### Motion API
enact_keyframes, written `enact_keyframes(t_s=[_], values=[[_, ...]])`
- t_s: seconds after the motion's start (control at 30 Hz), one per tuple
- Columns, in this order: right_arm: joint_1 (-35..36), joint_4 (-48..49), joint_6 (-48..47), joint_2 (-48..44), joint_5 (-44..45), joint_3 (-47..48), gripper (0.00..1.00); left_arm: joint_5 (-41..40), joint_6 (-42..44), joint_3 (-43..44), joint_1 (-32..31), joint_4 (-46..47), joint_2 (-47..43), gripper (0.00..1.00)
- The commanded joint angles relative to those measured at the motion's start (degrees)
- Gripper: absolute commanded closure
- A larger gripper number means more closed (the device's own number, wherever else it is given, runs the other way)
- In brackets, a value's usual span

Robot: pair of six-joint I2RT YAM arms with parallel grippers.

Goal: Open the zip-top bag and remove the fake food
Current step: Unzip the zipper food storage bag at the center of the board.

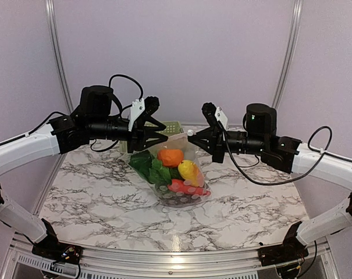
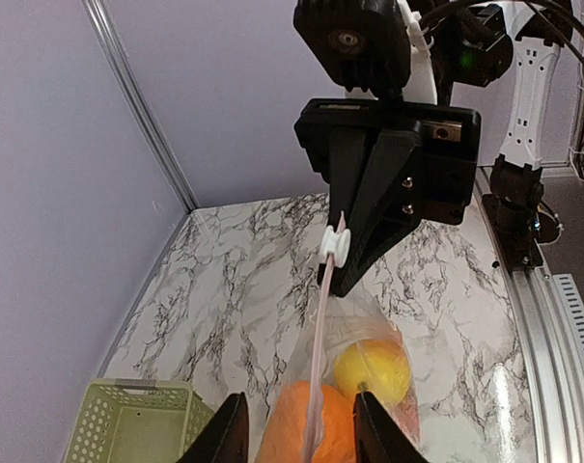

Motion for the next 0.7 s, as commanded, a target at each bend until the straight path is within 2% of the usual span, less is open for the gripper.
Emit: enact_keyframes(t_s=[0.0, 0.37, 0.67], values=[[2.21, -1.88, -2.49, 1.34, 1.29, 4.61, 1.00, 4.12, -2.74, 2.82, -0.52, 1.24, -0.86, 0.60], [5.64, -5.59, -5.58, 4.85, 3.01, 9.06, 1.00, 8.98, -4.39, 6.40, -1.49, -0.77, 2.54, 0.60], [6.27, -6.79, -5.82, 6.02, 2.04, 10.75, 1.00, 8.24, -4.10, 6.40, -1.66, -1.80, 3.28, 0.60]])
